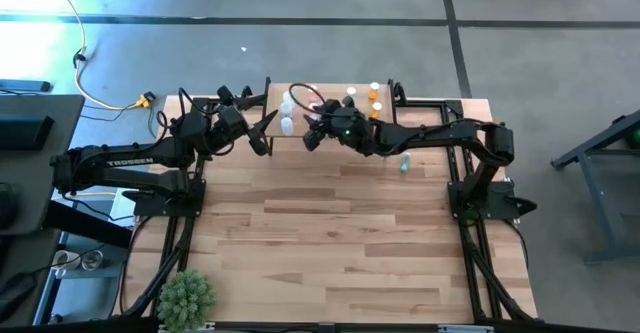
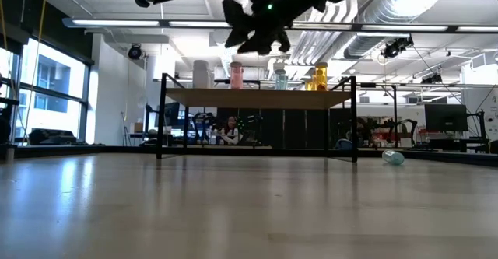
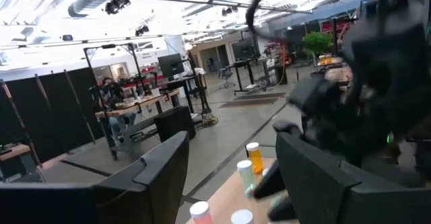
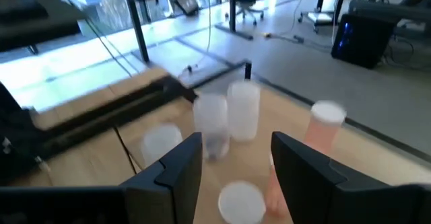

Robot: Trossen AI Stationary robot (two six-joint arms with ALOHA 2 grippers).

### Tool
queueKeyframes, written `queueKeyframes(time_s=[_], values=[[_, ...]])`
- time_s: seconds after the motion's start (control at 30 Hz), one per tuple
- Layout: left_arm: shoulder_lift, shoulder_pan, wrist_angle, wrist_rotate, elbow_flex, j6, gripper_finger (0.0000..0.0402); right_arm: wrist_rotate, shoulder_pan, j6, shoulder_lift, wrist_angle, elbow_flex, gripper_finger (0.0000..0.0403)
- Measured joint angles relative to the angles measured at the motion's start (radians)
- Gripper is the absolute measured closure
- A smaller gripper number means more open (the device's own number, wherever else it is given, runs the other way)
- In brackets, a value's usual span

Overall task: Pick and place medicine bottles onto shelf by color
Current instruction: Put the blue pill bottle on the shelf aligned with the other blue pill bottles

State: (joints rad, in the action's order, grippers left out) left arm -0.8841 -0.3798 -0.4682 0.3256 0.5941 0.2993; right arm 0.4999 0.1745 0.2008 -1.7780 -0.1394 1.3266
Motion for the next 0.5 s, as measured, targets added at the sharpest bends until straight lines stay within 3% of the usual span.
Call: queueKeyframes(time_s=[0.33,0.5], values=[[0.000,0.000,0.053,0.002,0.000,0.000,0.0190,0.007,0.008,0.000,0.160,0.038,0.001,0.0233],[0.000,0.000,0.099,0.003,0.000,0.000,0.0190,0.071,0.009,0.000,0.252,0.137,0.001,0.0233]])
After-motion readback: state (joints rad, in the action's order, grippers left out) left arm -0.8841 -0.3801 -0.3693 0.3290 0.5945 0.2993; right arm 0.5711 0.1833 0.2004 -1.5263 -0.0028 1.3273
